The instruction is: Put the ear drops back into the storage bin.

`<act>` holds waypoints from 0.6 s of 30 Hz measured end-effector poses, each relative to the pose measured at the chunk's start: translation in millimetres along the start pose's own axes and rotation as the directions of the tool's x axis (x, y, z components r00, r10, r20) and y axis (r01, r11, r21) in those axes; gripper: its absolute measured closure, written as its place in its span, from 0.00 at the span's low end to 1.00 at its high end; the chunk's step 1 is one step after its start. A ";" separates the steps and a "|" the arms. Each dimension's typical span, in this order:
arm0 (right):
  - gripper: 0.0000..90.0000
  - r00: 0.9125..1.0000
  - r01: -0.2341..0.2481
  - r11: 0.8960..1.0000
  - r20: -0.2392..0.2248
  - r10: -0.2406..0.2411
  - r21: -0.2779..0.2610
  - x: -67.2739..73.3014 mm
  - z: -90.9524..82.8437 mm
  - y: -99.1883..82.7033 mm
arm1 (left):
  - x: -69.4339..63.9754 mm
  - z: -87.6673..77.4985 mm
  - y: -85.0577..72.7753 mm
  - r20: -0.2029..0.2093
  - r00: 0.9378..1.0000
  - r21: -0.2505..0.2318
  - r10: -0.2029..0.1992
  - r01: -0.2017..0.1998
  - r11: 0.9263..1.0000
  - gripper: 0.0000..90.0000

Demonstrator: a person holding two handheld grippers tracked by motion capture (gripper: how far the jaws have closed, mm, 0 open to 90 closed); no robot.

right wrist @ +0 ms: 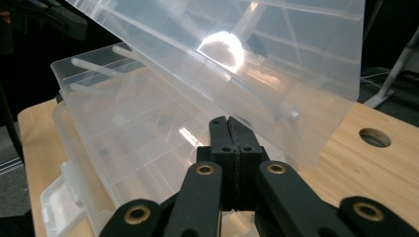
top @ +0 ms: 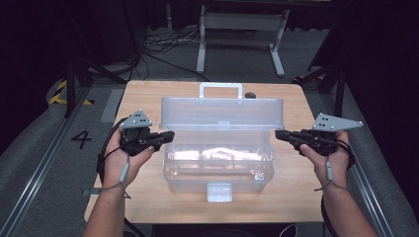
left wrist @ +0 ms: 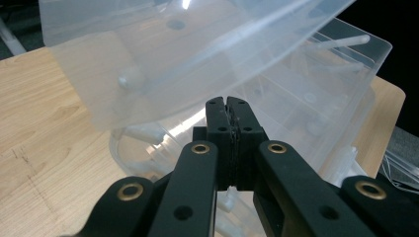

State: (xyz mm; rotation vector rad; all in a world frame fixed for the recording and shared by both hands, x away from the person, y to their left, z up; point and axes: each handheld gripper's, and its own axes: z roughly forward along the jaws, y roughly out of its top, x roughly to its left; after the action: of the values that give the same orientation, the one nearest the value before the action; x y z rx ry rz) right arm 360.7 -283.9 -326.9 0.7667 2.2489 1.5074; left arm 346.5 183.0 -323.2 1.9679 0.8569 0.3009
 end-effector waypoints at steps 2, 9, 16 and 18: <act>1.00 1.000 0.003 1.000 -0.002 -0.003 0.010 1.1 -0.1 -0.2 | 1.4 -0.9 -1.1 -0.001 1.000 -0.007 -0.011 0.011 1.000 0.99; 1.00 1.000 0.006 1.000 -0.008 -0.005 0.025 3.1 0.2 -0.8 | 3.4 -3.4 -1.7 -0.007 1.000 -0.021 -0.011 0.011 1.000 0.99; 1.00 1.000 0.001 0.999 -0.023 0.000 0.033 4.2 -0.2 -0.6 | 3.7 -3.6 -2.4 0.004 1.000 -0.013 -0.015 0.015 1.000 0.99; 1.00 1.000 -0.003 0.999 -0.027 0.004 0.041 5.3 -0.8 -0.3 | 3.9 -3.7 -3.0 0.008 1.000 -0.008 -0.013 0.013 1.000 0.99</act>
State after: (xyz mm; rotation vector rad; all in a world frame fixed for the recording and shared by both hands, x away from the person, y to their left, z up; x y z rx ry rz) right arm 355.9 -281.4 -326.7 0.7668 2.3057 1.4858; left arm 346.0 189.0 -324.2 1.9544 0.8617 0.2879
